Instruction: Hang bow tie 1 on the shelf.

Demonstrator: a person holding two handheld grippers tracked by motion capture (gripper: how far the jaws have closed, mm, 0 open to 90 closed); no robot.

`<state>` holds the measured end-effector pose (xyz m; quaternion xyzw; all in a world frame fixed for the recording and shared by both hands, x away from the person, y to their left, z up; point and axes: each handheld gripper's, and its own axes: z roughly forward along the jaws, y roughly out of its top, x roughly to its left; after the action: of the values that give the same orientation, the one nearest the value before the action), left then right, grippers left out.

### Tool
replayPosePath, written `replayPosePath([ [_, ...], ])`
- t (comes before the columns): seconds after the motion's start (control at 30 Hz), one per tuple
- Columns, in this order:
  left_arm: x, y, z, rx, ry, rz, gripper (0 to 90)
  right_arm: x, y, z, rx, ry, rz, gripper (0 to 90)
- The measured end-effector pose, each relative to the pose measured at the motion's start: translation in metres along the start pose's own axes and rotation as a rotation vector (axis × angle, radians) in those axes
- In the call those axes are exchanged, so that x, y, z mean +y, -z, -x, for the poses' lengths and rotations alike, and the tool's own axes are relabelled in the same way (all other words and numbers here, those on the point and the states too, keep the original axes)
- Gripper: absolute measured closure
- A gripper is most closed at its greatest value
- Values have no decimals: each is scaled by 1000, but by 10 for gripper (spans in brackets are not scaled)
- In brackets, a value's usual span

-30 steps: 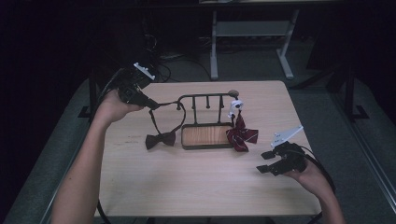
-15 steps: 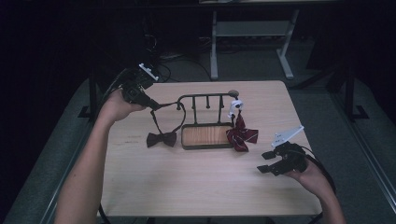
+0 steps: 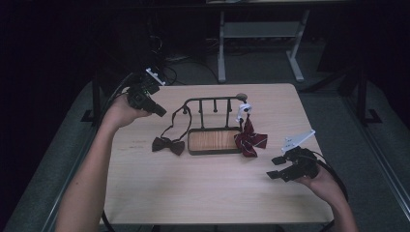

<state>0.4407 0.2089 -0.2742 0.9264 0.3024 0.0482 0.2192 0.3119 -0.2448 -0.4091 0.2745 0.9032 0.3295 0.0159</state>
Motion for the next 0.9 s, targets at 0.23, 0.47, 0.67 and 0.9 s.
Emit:
replayPosePath([
  [0.23,-5,1,2,4,-5,6,835,0,1,0,0,-8,2,396],
  [0.47,-13,-3,2,-2,-4,-2,829,-2,0,1,-1,-18,-3,393],
  [0.67,-22,-6,3,-5,-6,2,814,-3,1,3,-5,-22,1,392],
  [0.9,-30,-10,2,-15,-3,11,796,-3,0,3,-10,-27,1,385],
])
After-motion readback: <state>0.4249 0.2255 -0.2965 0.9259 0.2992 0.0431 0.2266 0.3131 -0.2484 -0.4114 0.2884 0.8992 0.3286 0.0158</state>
